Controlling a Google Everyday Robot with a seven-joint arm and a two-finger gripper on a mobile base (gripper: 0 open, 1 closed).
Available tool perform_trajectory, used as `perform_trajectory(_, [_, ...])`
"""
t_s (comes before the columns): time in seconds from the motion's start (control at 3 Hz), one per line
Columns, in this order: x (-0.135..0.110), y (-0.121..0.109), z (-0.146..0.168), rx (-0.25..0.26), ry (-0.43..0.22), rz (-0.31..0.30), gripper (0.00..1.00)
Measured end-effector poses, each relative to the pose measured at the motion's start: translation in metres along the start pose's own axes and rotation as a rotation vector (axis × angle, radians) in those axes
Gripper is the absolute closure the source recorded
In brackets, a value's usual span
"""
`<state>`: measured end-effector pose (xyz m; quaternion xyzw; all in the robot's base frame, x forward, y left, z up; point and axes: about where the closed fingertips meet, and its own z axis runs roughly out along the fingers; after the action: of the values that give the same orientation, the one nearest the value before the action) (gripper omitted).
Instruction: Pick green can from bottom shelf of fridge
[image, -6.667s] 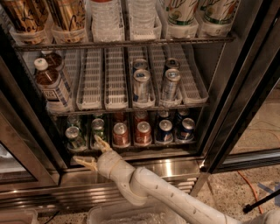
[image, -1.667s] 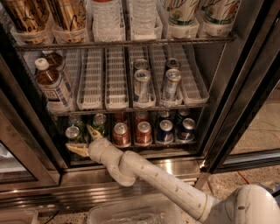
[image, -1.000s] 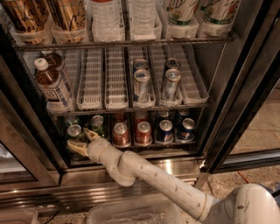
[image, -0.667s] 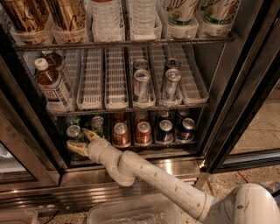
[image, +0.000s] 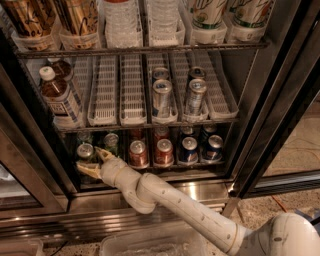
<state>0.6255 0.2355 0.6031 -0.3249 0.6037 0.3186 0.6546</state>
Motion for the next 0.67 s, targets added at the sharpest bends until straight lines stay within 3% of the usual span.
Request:
perform_trajectory(0.33, [-0.022, 0.003, -0.009, -0.013, -0.05, -0.026, 1.0])
perform_trajectory(0.67, [-0.062, 0.015, -0.026, -0.064, -0.11, -0.083, 1.0])
